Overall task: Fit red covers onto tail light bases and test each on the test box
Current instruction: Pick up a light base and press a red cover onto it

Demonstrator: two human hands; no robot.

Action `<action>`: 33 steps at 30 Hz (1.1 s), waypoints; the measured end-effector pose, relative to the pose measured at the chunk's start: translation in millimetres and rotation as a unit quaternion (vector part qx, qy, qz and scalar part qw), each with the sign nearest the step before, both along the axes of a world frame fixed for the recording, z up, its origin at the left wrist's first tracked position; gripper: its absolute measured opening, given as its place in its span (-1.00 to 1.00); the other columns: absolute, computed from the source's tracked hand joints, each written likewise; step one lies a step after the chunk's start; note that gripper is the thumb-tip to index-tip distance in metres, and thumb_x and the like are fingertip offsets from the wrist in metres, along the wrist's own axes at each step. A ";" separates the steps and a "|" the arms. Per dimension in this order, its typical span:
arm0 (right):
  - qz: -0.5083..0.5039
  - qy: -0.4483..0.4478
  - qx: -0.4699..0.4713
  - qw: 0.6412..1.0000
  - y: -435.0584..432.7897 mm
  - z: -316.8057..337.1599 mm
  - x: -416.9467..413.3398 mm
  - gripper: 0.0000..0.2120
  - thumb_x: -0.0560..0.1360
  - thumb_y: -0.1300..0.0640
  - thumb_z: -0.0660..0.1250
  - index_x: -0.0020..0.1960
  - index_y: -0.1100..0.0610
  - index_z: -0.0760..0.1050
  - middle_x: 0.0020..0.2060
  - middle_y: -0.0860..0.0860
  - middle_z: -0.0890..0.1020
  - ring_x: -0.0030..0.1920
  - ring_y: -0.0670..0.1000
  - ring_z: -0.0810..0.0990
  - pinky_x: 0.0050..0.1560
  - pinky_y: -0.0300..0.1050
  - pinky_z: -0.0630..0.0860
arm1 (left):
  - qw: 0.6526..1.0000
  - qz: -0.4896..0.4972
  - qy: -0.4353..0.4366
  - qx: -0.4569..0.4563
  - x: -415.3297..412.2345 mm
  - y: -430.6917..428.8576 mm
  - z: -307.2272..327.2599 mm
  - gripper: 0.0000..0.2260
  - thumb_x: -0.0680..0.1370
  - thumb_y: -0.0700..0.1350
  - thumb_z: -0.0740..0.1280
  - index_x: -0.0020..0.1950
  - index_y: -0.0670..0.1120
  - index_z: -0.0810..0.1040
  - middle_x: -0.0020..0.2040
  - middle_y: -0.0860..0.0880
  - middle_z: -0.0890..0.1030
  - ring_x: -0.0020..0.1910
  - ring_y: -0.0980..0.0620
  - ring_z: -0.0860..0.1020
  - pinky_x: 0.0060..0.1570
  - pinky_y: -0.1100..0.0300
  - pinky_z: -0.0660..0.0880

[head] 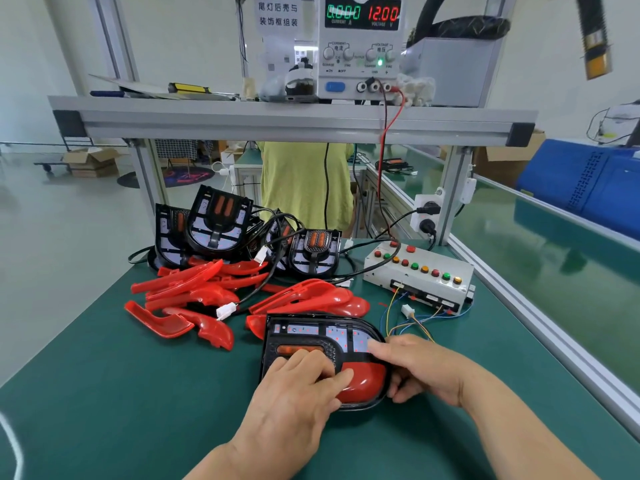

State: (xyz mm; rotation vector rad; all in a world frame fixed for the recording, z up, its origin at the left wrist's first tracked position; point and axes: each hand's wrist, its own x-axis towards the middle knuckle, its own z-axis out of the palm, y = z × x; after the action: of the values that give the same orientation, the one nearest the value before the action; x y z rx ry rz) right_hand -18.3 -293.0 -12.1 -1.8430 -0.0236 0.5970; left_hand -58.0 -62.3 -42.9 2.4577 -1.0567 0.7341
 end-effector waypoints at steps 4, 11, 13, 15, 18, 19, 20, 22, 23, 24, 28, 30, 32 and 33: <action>0.028 -0.035 -0.070 0.997 4.7 3.3 -4.7 -0.37 0.08 -0.24 0.55 0.05 0.01 0.55 -0.26 -0.09 0.67 -0.34 -0.14 0.58 -0.27 -0.25 0.54 | 1.000 0.004 0.007 0.000 -0.6 -0.6 -2.1 -0.53 0.24 -0.15 0.63 0.13 0.00 0.69 -0.14 0.09 0.55 -0.20 0.08 0.48 -0.34 0.14 0.51; 0.006 -0.052 -0.083 0.995 9.6 0.1 -6.4 -0.45 0.09 -0.16 0.59 0.00 0.00 0.56 -0.34 -0.12 0.64 -0.39 -0.15 0.52 -0.34 -0.28 0.47 | 0.998 0.013 -0.040 -0.039 -1.9 2.9 -2.1 -0.66 0.47 0.02 0.42 0.21 -0.03 0.66 -0.03 0.07 0.57 -0.05 0.08 0.55 0.06 0.17 0.36; 0.005 -0.047 -0.084 0.995 9.2 0.6 -6.2 -0.50 0.13 -0.13 0.59 -0.01 0.00 0.55 -0.36 -0.15 0.64 -0.40 -0.18 0.52 -0.35 -0.29 0.47 | 0.992 0.028 0.001 -0.123 -2.3 12.7 1.6 -0.62 0.52 0.11 0.34 0.24 -0.05 0.64 0.06 0.07 0.57 0.06 0.08 0.54 0.17 0.16 0.37; 0.007 -0.044 -0.079 0.996 8.9 0.9 -6.4 -0.52 0.13 -0.13 0.59 -0.02 -0.02 0.55 -0.37 -0.17 0.63 -0.41 -0.19 0.51 -0.34 -0.30 0.48 | 0.970 0.085 0.075 -0.217 -3.6 28.1 9.1 -0.71 0.52 0.19 0.32 0.14 0.09 0.64 0.04 0.17 0.55 0.07 0.17 0.54 0.14 0.25 0.40; 0.013 -0.045 -0.070 0.996 8.4 0.9 -6.9 -0.50 0.08 -0.17 0.57 -0.05 -0.03 0.56 -0.36 -0.16 0.63 -0.40 -0.18 0.50 -0.34 -0.30 0.47 | 0.902 0.227 0.261 -0.258 -0.6 57.6 16.4 -0.61 0.36 0.46 0.22 -0.12 0.19 0.53 -0.15 0.18 0.58 -0.14 0.24 0.54 -0.14 0.25 0.45; 0.013 -0.046 -0.069 0.996 8.4 1.0 -6.9 -0.50 0.07 -0.18 0.57 -0.06 -0.04 0.57 -0.36 -0.16 0.63 -0.41 -0.18 0.49 -0.34 -0.30 0.47 | 0.879 0.250 0.332 -0.236 0.9 66.1 16.5 -0.54 0.28 0.52 0.20 -0.13 0.19 0.53 -0.18 0.16 0.61 -0.22 0.23 0.55 -0.18 0.21 0.47; 0.014 -0.047 -0.069 0.996 8.6 0.9 -6.7 -0.49 0.06 -0.19 0.56 -0.06 -0.04 0.57 -0.36 -0.17 0.63 -0.41 -0.18 0.49 -0.34 -0.31 0.47 | 0.857 0.249 0.396 -0.214 1.9 72.0 16.3 -0.50 0.24 0.56 0.22 -0.16 0.20 0.54 -0.20 0.13 0.64 -0.28 0.21 0.57 -0.19 0.16 0.51; 0.013 -0.049 -0.071 0.996 8.7 0.5 -6.1 -0.48 0.06 -0.20 0.56 -0.05 -0.04 0.57 -0.36 -0.17 0.63 -0.41 -0.19 0.50 -0.34 -0.31 0.47 | 0.828 0.213 0.480 -0.199 3.4 75.3 16.0 -0.50 0.19 0.54 0.32 -0.16 0.18 0.60 -0.21 0.06 0.68 -0.29 0.15 0.62 -0.21 0.17 0.54; 0.014 -0.049 -0.071 0.996 8.6 0.3 -6.0 -0.47 0.06 -0.20 0.56 -0.04 -0.04 0.57 -0.36 -0.17 0.63 -0.41 -0.19 0.50 -0.34 -0.31 0.47 | 0.816 0.193 0.506 -0.205 3.7 73.5 15.7 -0.52 0.18 0.48 0.37 -0.13 0.16 0.63 -0.23 0.06 0.68 -0.29 0.14 0.64 -0.27 0.22 0.52; 0.015 -0.048 -0.071 0.996 8.4 0.1 -6.1 -0.47 0.06 -0.20 0.56 -0.04 -0.04 0.57 -0.36 -0.17 0.64 -0.41 -0.19 0.50 -0.34 -0.31 0.48 | 0.805 0.177 0.524 -0.213 3.9 70.6 15.1 -0.56 0.22 0.42 0.41 -0.10 0.13 0.65 -0.24 0.07 0.69 -0.29 0.14 0.65 -0.32 0.28 0.49; 0.017 -0.047 -0.071 0.996 8.7 -0.1 -5.8 -0.46 0.06 -0.21 0.56 -0.02 -0.05 0.57 -0.35 -0.18 0.64 -0.40 -0.19 0.51 -0.33 -0.31 0.48 | 0.773 0.166 0.561 -0.247 7.1 66.2 15.8 -0.79 0.49 0.08 0.47 -0.06 -0.06 0.70 -0.27 0.05 0.69 -0.29 0.12 0.64 -0.33 0.28 0.48; 0.016 -0.045 -0.073 0.996 8.6 -0.2 -5.1 -0.46 0.06 -0.21 0.56 -0.02 -0.05 0.57 -0.36 -0.19 0.64 -0.41 -0.19 0.50 -0.34 -0.31 0.47 | 0.754 0.153 0.587 -0.253 8.8 66.5 20.0 -0.81 0.51 0.03 0.47 -0.04 -0.08 0.71 -0.26 0.04 0.68 -0.29 0.11 0.61 -0.34 0.27 0.46; 0.016 -0.043 -0.077 0.996 8.3 -0.5 -4.4 -0.44 0.04 -0.22 0.55 -0.02 -0.05 0.57 -0.35 -0.19 0.64 -0.39 -0.19 0.51 -0.34 -0.31 0.48 | 0.746 0.138 0.603 -0.246 9.1 65.9 24.5 -0.82 0.52 0.02 0.46 -0.01 -0.07 0.71 -0.26 0.06 0.66 -0.28 0.10 0.59 -0.35 0.29 0.42; 0.015 -0.042 -0.079 0.996 8.3 -0.7 -4.2 -0.43 0.03 -0.23 0.55 -0.02 -0.06 0.58 -0.34 -0.20 0.64 -0.38 -0.19 0.52 -0.33 -0.31 0.48 | 0.746 0.132 0.606 -0.243 9.4 66.0 26.0 -0.83 0.53 0.01 0.45 -0.01 -0.07 0.71 -0.25 0.06 0.66 -0.27 0.09 0.58 -0.36 0.30 0.40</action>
State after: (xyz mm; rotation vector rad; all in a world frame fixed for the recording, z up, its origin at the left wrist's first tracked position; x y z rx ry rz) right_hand -22.5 -284.7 -12.8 -2.0245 -0.0627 0.5550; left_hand -48.6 3.7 -17.0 1.9301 0.0218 -0.5183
